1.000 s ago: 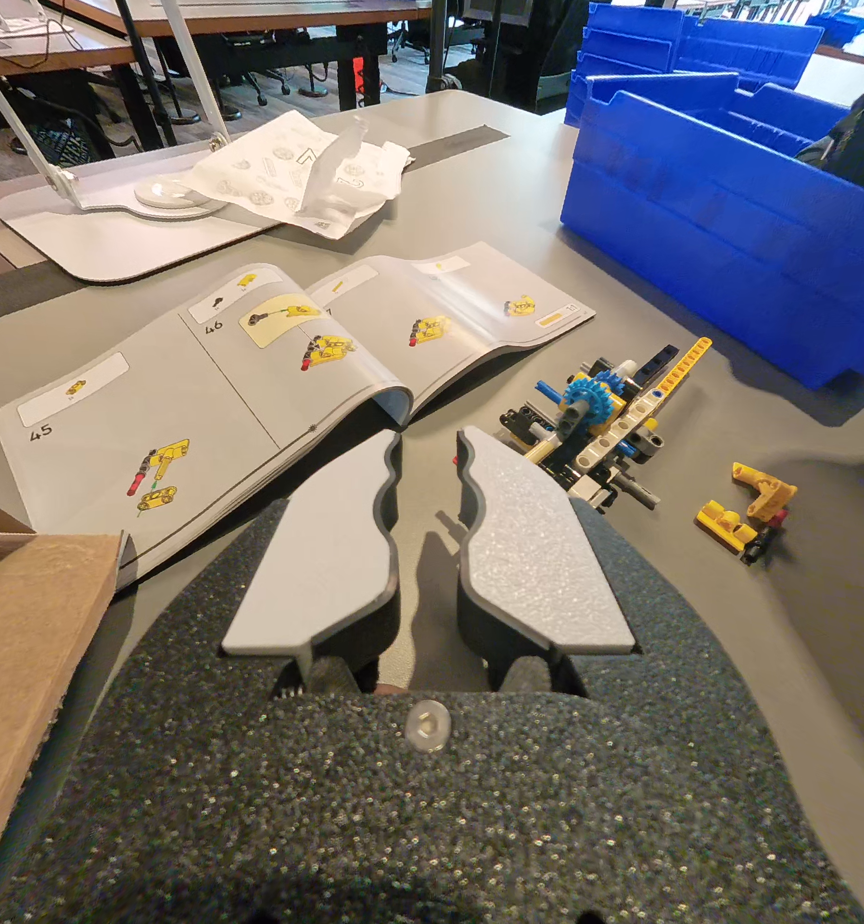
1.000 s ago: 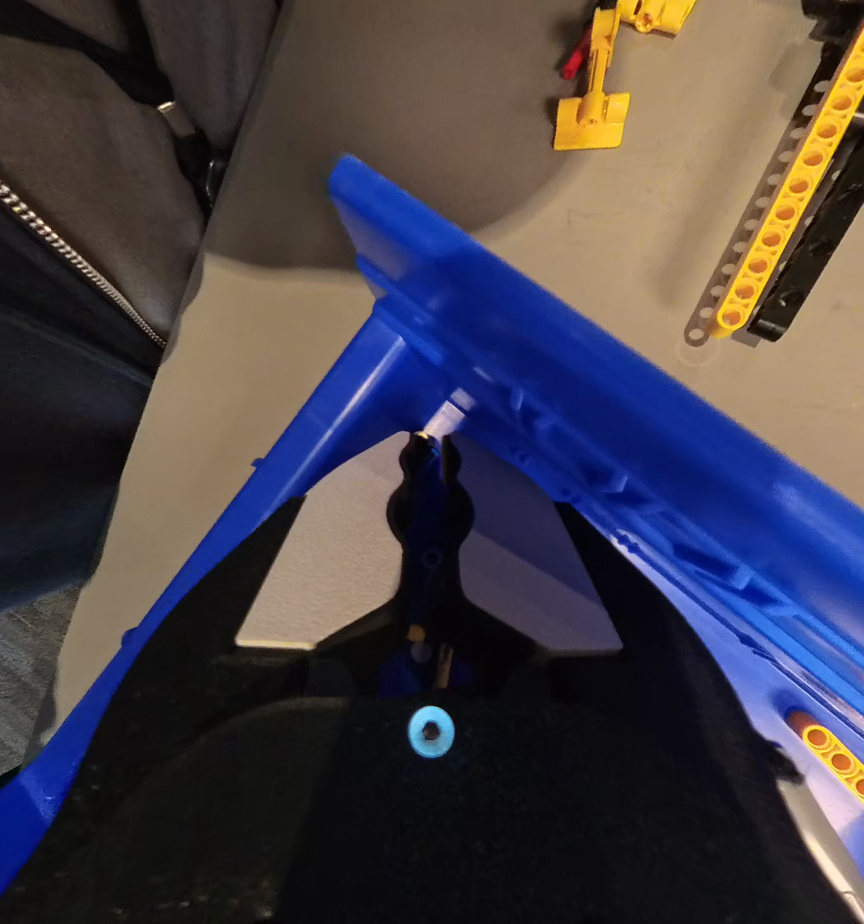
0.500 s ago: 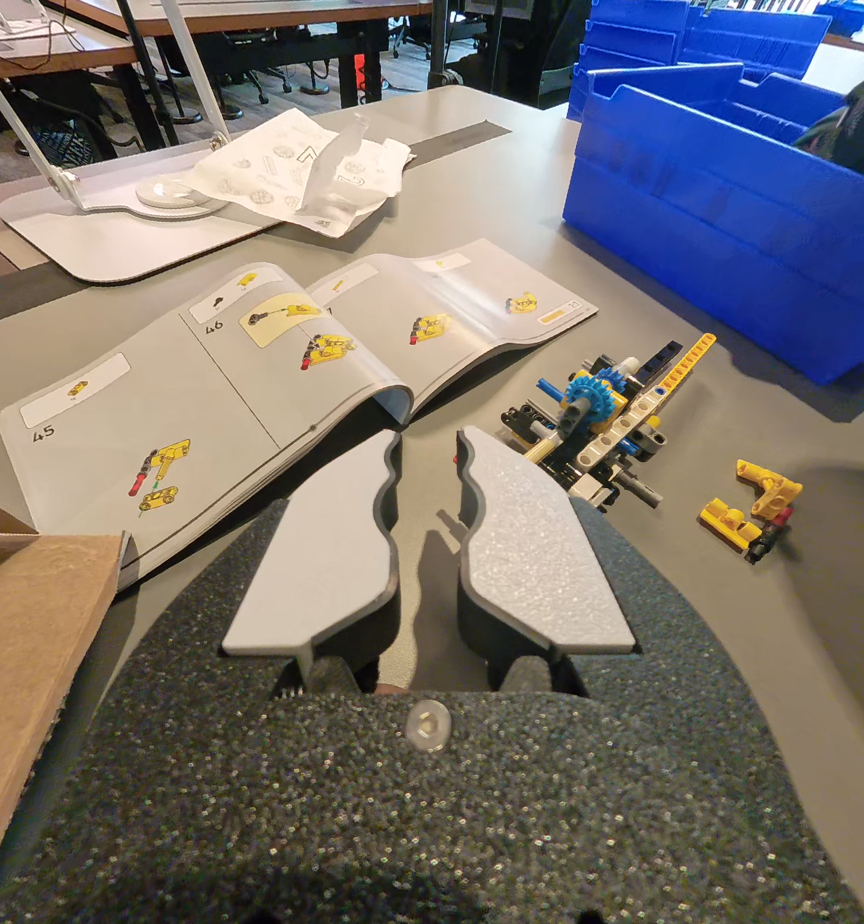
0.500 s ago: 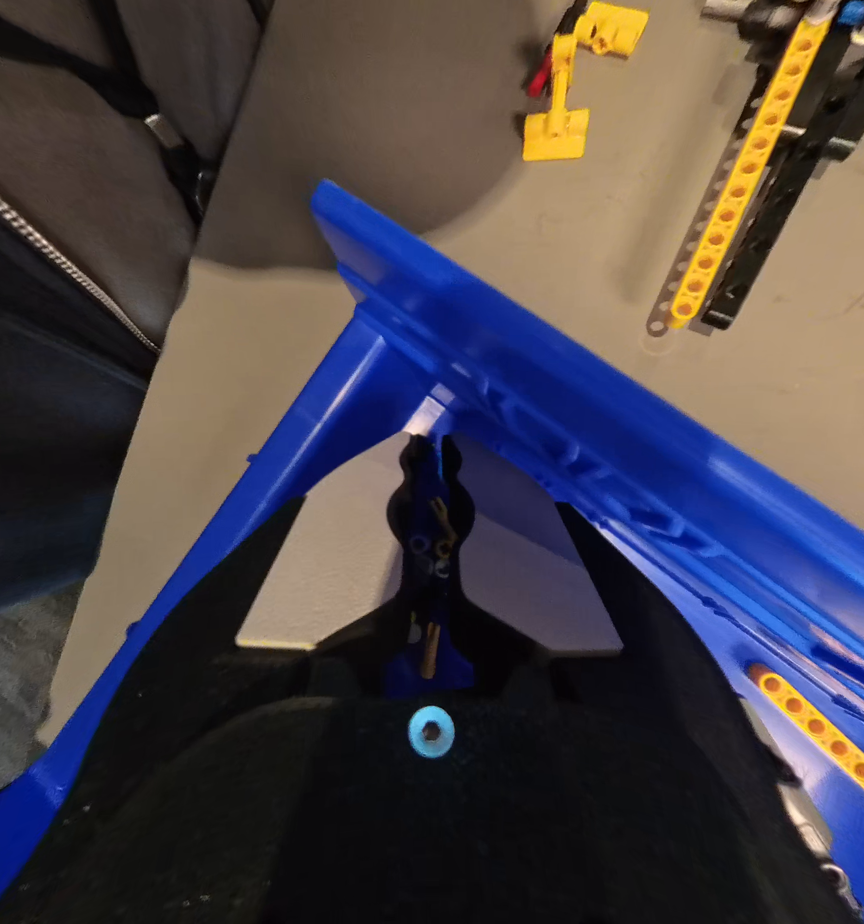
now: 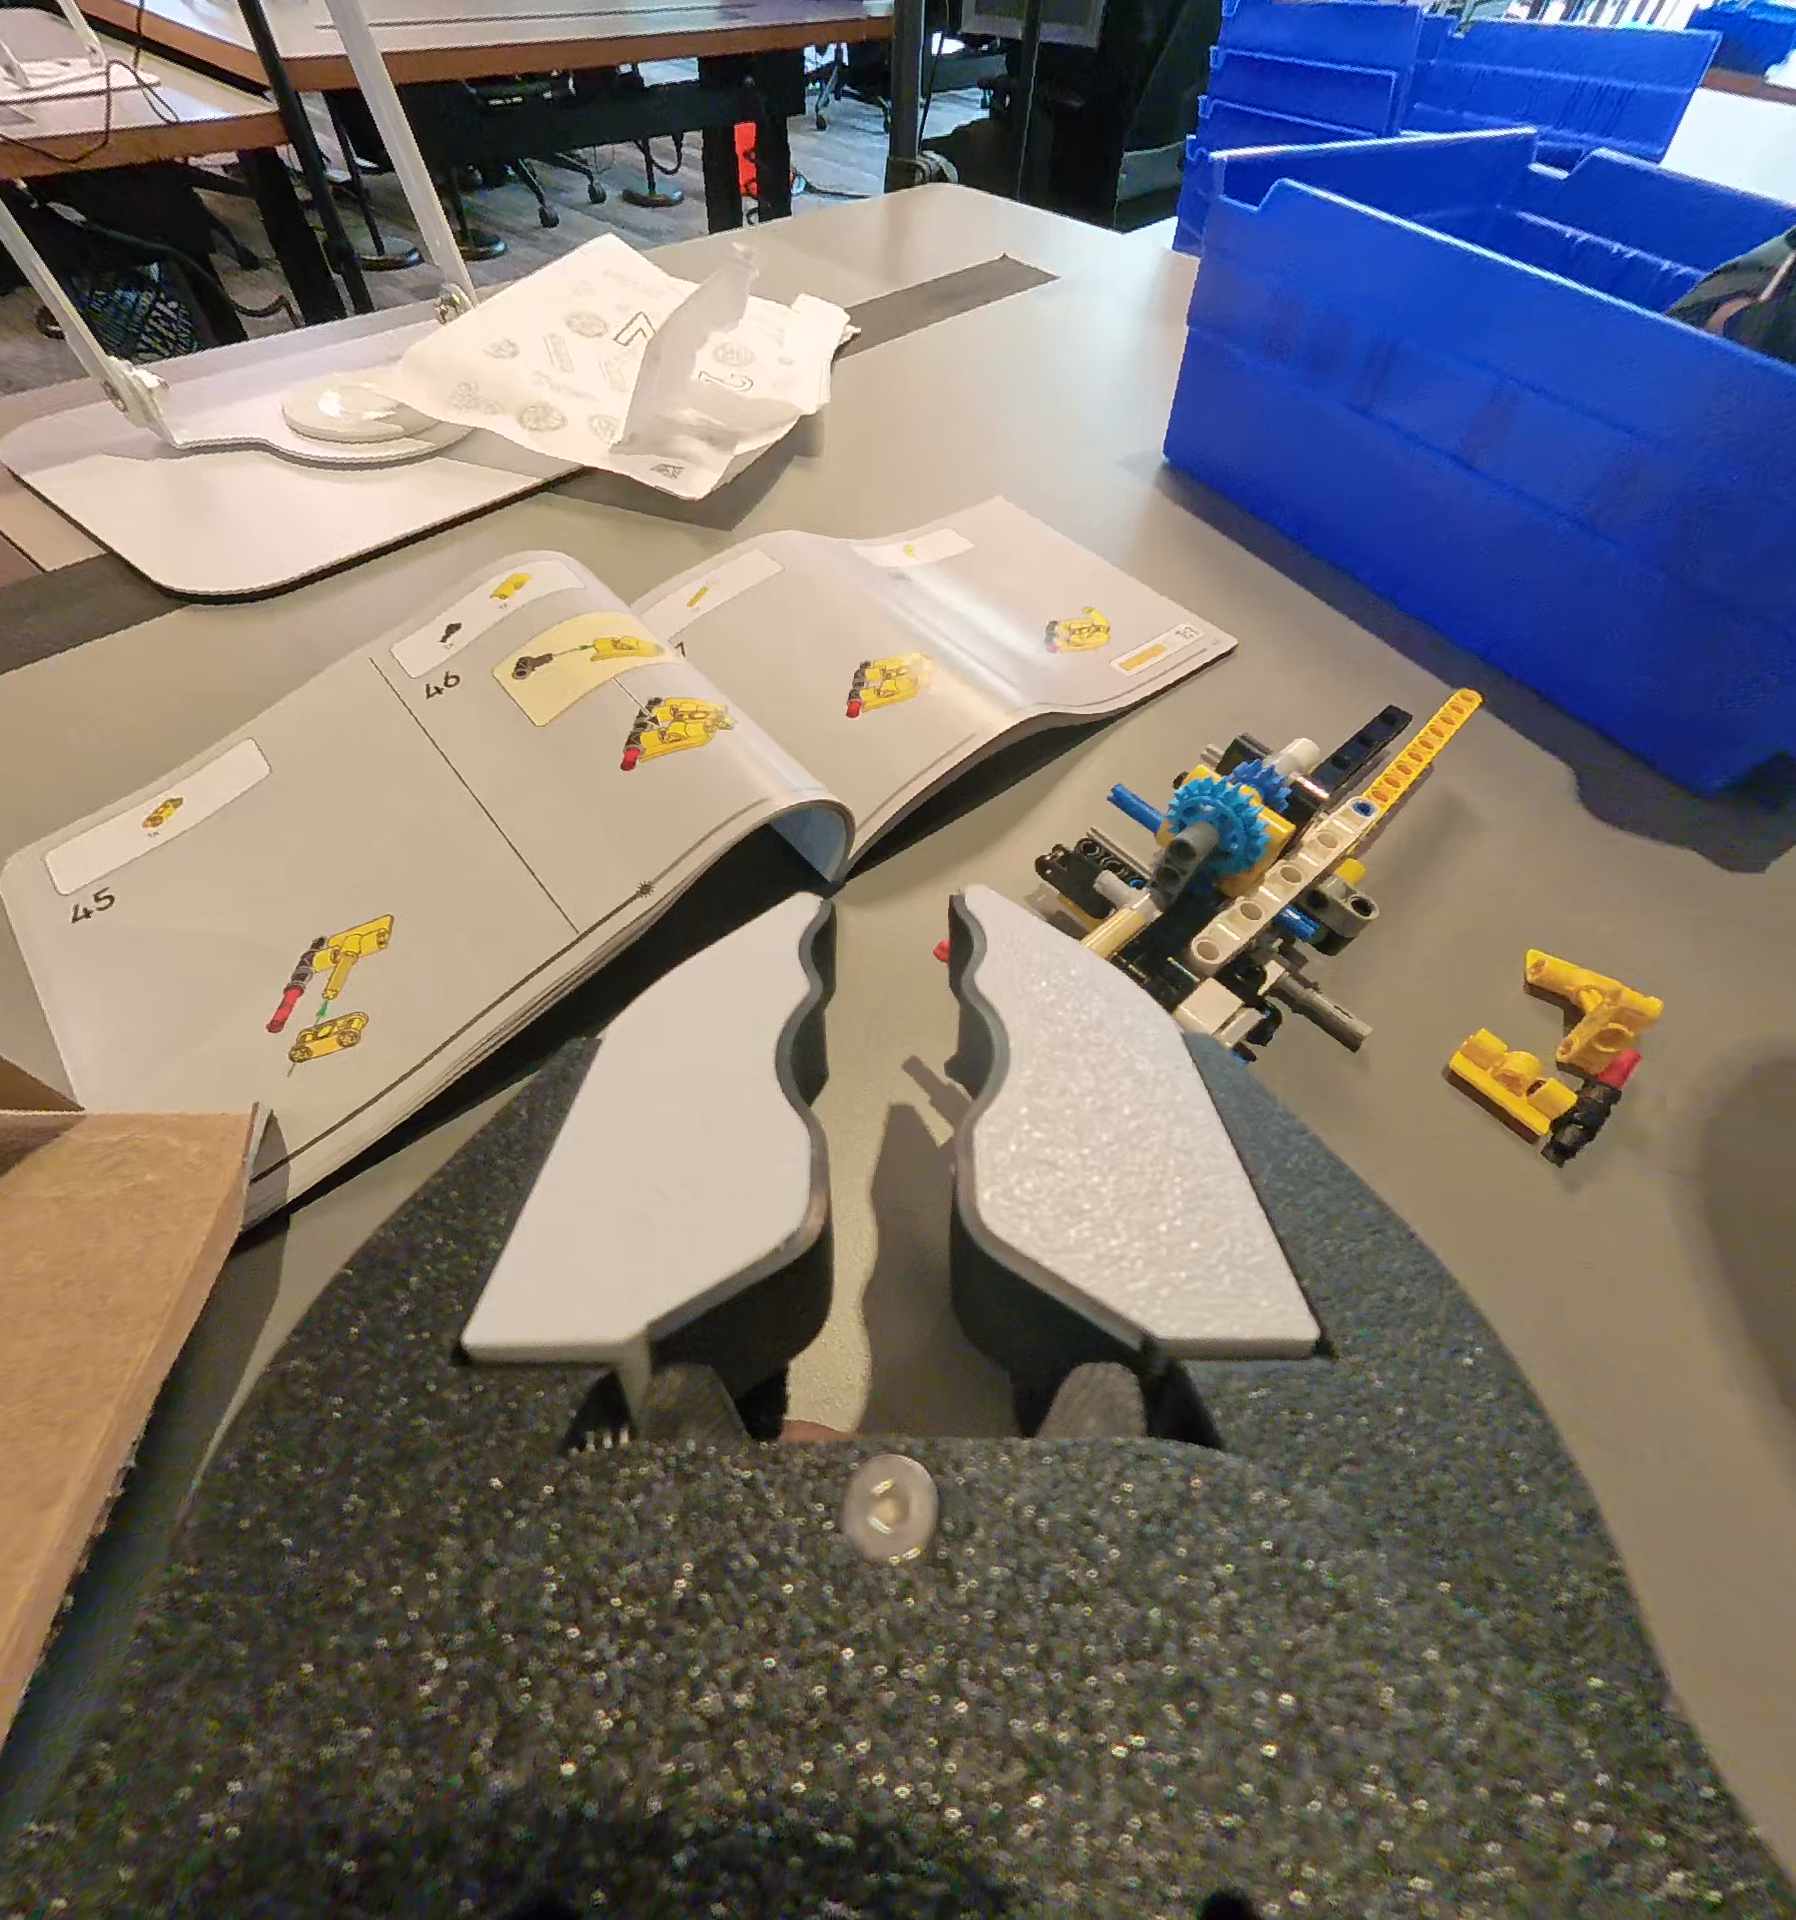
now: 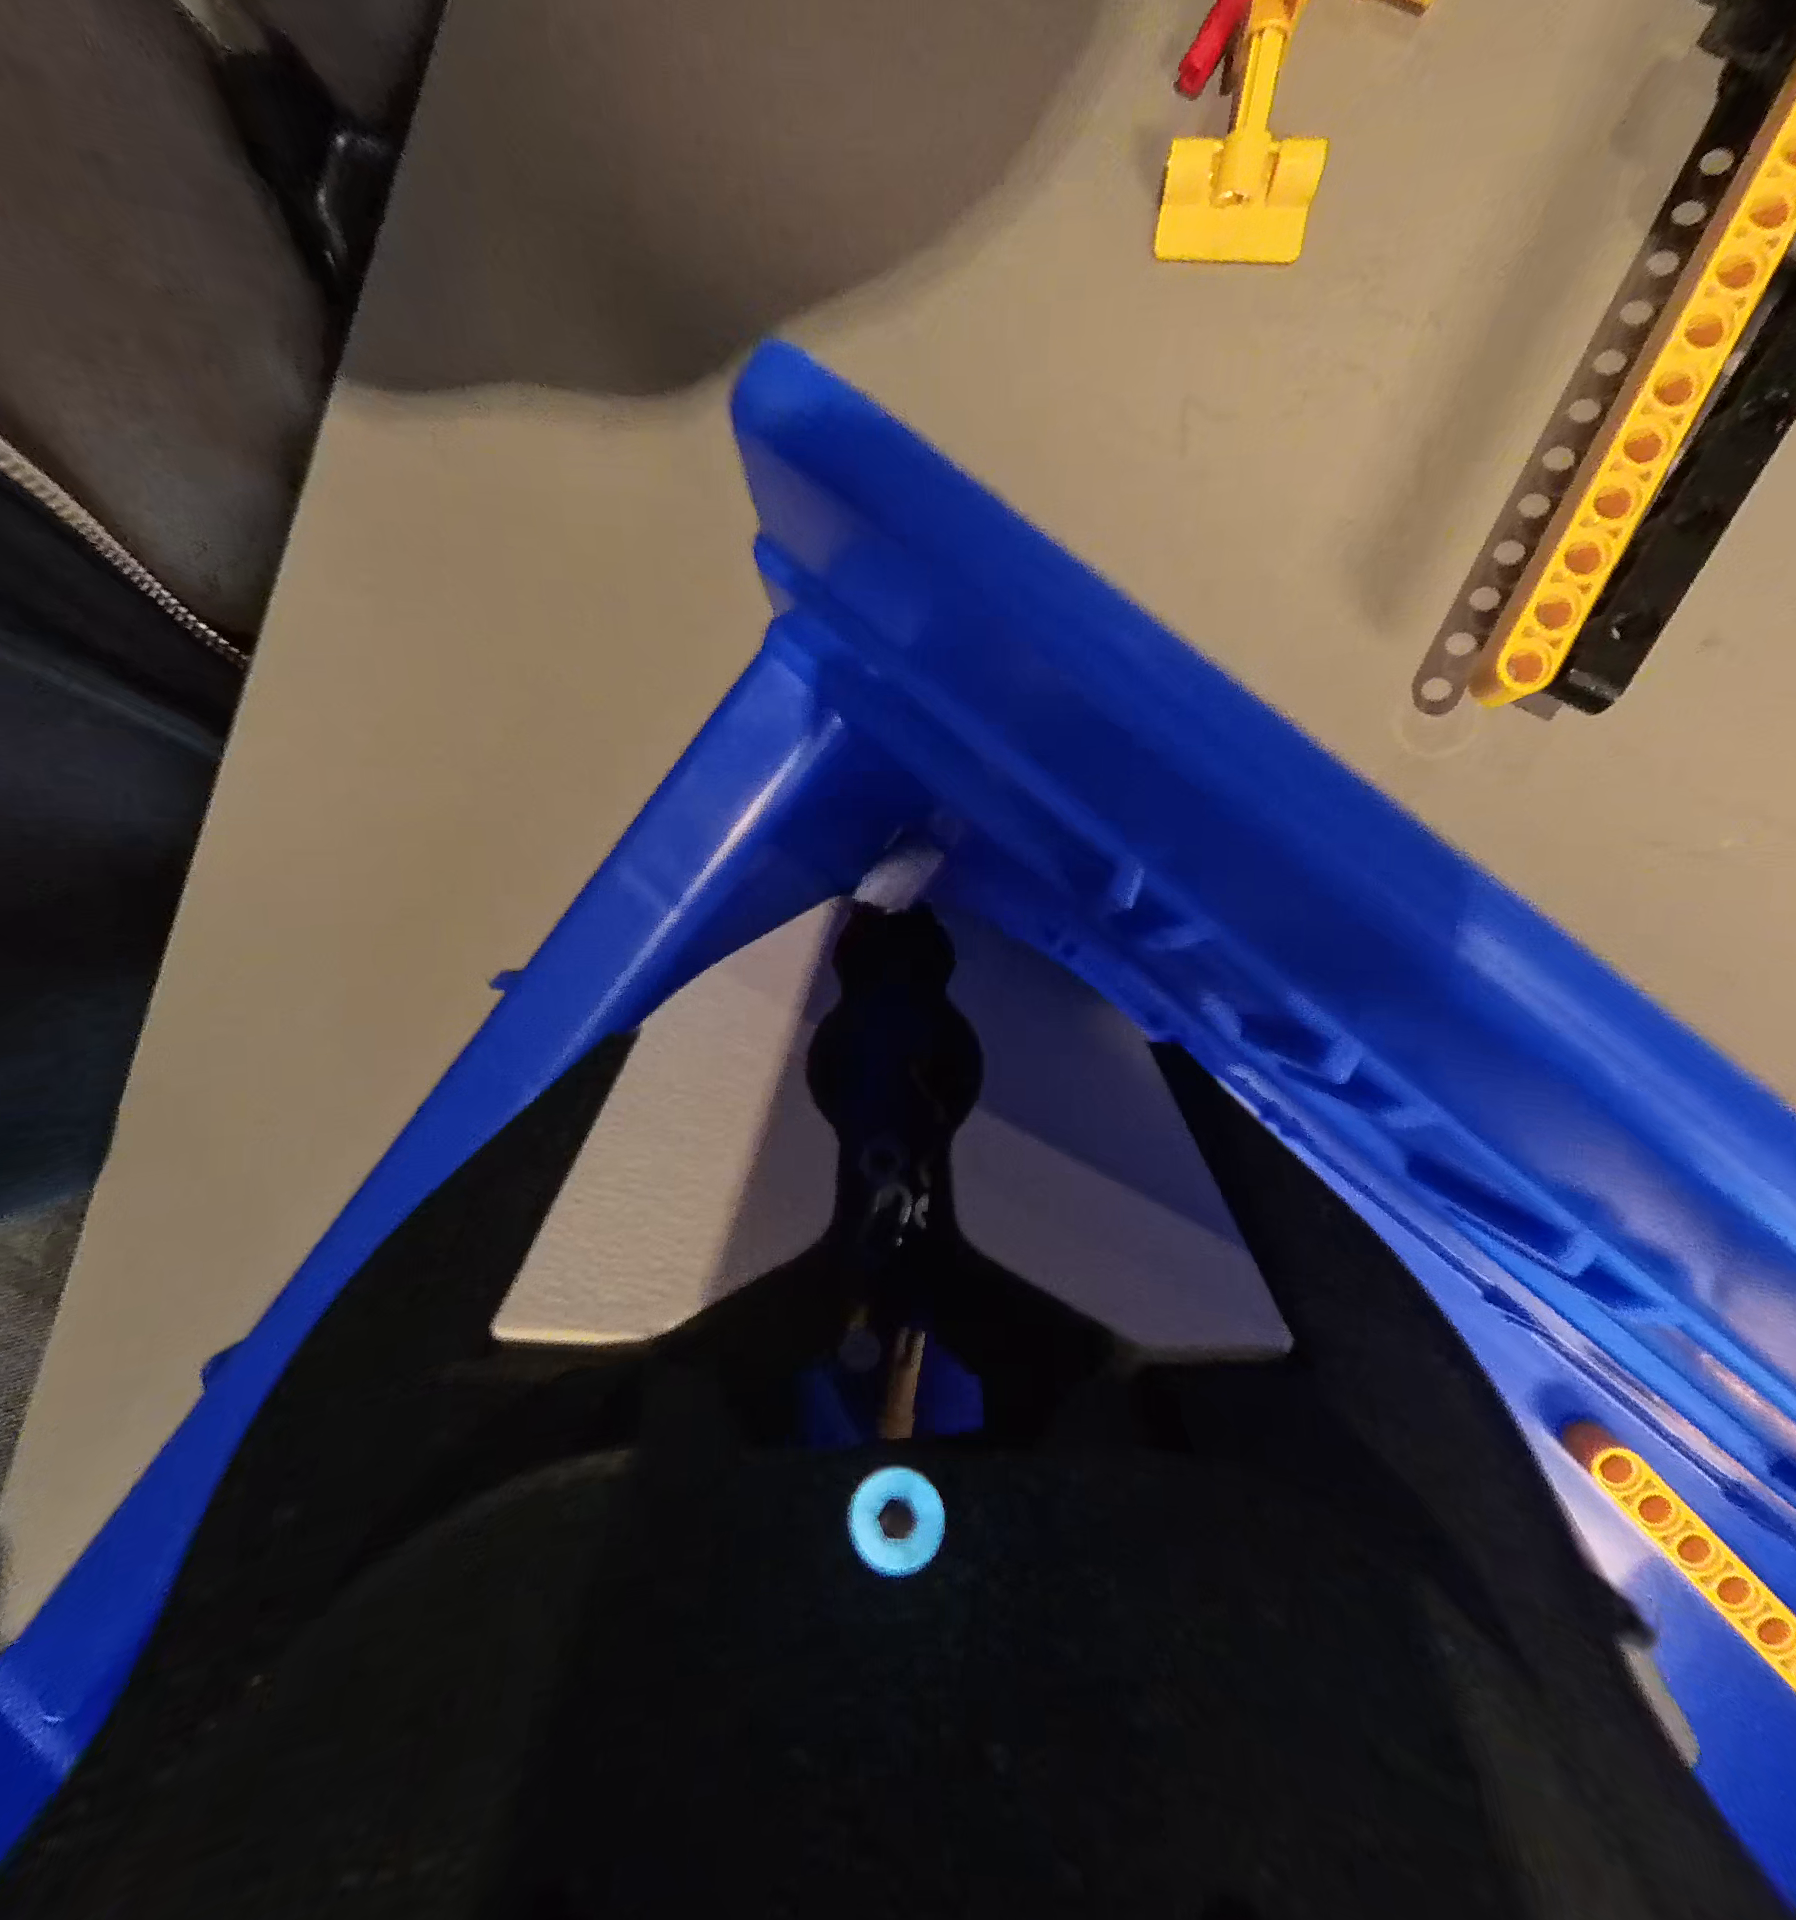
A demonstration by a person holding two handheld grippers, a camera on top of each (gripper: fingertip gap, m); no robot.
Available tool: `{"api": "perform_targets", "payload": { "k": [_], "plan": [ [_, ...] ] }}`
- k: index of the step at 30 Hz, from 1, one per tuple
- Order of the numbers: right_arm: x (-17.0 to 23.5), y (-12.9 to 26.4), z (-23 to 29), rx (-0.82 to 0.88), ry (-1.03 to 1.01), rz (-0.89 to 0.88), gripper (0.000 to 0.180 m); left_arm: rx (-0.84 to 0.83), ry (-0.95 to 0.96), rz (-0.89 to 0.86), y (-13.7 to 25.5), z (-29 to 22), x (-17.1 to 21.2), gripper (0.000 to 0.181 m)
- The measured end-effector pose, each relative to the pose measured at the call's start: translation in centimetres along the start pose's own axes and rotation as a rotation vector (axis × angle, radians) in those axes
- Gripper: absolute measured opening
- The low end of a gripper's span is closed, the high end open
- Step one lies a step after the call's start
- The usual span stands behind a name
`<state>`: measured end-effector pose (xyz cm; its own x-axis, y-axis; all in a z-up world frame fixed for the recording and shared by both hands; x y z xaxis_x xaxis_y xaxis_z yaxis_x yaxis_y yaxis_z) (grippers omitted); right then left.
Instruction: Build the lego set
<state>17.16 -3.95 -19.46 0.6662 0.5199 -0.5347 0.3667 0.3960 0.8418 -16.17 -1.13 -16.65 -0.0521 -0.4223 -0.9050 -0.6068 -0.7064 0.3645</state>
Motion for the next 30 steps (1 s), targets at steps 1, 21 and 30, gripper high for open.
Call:
{"api": "perform_targets", "payload": {
  "k": [1,21,30],
  "plan": [
    [0.0,0.1,0.0,0.010,0.000,0.011,0.008,0.003,-0.001,0.000,0.1,-0.1,0.0,0.020],
    [-9.3,2.9,4.6,0.584,-0.216,-0.215,0.007,0.428,-0.335,0.321,-1.9,-14.5,4.2,0.026],
    [-12.4,-3.0,0.5,0.849,-0.342,-0.204,0.007,0.310,-0.362,0.430,-3.8,-14.7,5.2,0.014]
  ]
}}
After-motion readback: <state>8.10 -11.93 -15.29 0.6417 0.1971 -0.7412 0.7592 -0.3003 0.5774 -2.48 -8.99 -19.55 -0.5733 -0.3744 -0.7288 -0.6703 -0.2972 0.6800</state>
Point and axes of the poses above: each gripper's, where its closed fingertips meet, y back along the fingers, x out of its underside, z = x × y across the jaws, the point moved 5 cm from there along y, back along the fingers, and after that the axes turned 9 degrees about y, right-handed, at the moved point
